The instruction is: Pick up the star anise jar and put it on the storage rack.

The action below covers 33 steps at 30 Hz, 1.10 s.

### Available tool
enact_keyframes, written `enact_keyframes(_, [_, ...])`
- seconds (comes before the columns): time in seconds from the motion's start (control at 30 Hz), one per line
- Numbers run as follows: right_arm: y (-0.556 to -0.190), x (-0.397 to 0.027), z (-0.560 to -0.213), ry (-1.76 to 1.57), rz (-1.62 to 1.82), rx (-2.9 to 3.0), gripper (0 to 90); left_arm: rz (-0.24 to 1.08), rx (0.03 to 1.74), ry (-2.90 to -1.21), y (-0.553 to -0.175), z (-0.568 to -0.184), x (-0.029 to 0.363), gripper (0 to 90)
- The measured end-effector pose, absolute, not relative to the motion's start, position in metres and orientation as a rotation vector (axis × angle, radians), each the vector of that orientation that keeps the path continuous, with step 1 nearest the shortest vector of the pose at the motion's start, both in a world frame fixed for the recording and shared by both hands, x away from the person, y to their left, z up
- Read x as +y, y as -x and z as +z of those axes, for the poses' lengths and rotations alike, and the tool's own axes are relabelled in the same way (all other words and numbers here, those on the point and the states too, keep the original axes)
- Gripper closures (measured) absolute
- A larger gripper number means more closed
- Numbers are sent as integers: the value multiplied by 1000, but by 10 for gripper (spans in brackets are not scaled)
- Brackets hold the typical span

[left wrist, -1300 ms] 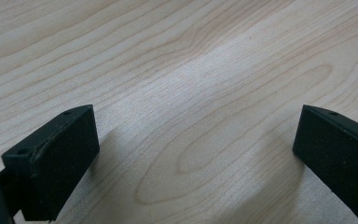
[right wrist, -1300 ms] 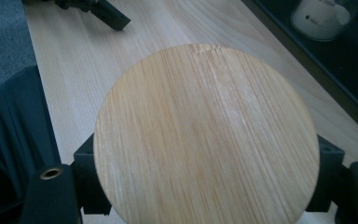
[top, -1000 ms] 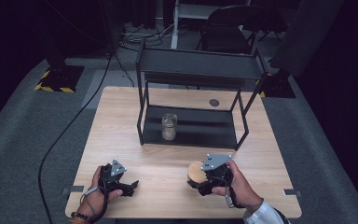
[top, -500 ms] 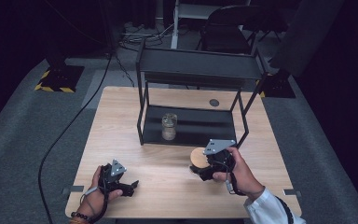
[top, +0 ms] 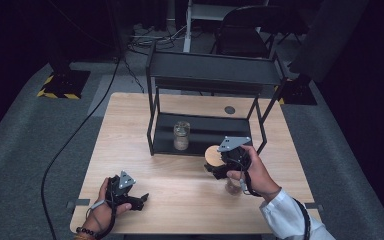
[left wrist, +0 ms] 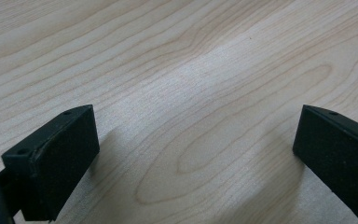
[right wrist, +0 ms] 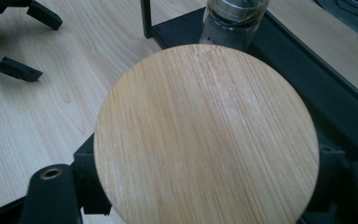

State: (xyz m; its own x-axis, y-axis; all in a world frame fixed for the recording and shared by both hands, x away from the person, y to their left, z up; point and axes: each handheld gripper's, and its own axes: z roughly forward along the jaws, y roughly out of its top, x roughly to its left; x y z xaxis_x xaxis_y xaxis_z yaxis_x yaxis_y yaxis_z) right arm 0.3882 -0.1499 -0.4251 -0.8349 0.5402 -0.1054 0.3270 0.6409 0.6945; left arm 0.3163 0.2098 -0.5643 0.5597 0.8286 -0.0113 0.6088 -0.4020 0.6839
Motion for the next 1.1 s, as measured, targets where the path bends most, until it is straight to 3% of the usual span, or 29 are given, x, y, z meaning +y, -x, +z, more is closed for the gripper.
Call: enact_keyframes(1.1, [-449, -139, -437, -715, 925, 2504, 246, 439, 1148, -2148, -316, -564, 210, 0])
